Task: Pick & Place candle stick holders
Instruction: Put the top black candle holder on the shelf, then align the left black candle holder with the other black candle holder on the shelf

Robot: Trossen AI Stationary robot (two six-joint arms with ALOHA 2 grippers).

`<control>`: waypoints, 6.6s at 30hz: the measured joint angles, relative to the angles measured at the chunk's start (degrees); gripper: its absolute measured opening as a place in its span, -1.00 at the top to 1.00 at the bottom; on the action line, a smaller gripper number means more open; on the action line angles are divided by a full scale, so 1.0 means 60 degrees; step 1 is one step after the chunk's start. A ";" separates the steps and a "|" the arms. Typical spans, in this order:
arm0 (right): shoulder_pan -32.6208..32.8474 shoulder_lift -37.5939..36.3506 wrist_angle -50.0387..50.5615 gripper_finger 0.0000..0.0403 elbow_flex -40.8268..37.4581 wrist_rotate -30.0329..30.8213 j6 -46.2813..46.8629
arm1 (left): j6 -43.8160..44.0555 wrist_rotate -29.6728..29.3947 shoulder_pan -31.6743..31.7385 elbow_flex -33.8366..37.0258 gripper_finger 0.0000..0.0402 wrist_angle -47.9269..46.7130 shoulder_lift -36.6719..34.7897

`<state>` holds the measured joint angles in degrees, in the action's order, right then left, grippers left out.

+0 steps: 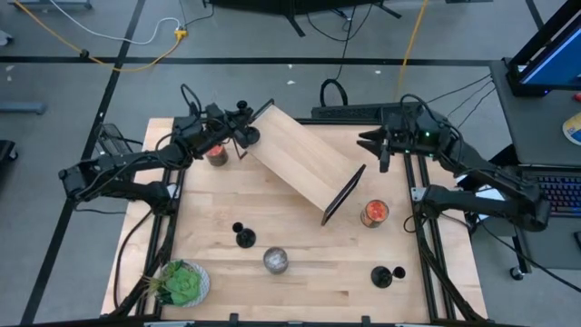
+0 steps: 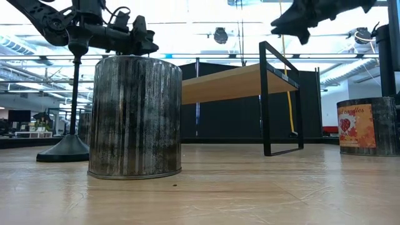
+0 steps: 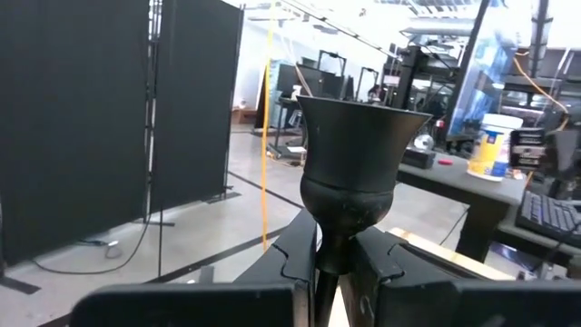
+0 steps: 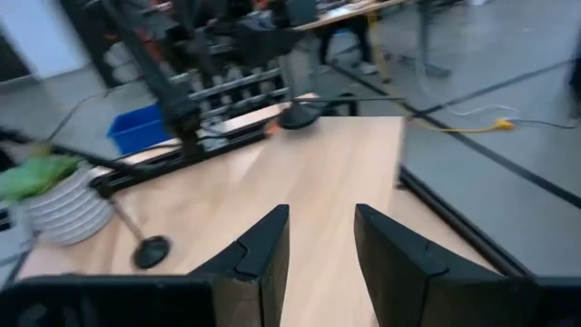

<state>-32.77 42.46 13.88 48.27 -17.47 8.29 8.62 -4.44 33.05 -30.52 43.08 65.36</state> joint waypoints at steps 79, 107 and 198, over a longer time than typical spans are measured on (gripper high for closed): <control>0.0025 -0.3006 -0.1563 0.42 -0.3275 -0.0781 0.2263 | 0.0292 0.0243 -0.0272 -0.0011 -0.34 -0.0053 -0.0183; 0.0023 -0.3006 -0.1564 0.42 -0.3271 -0.0781 0.2260 | 0.1885 0.1023 -0.1701 -0.0007 -0.38 -0.3996 -0.4323; 0.0025 -0.3006 -0.1557 0.42 -0.3268 -0.0811 0.2256 | 0.8693 0.2006 -0.7761 -0.3912 0.53 -1.4828 0.0721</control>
<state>-32.62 24.43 4.54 28.67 -22.33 21.82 60.78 7.59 -13.52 -54.00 -45.89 69.69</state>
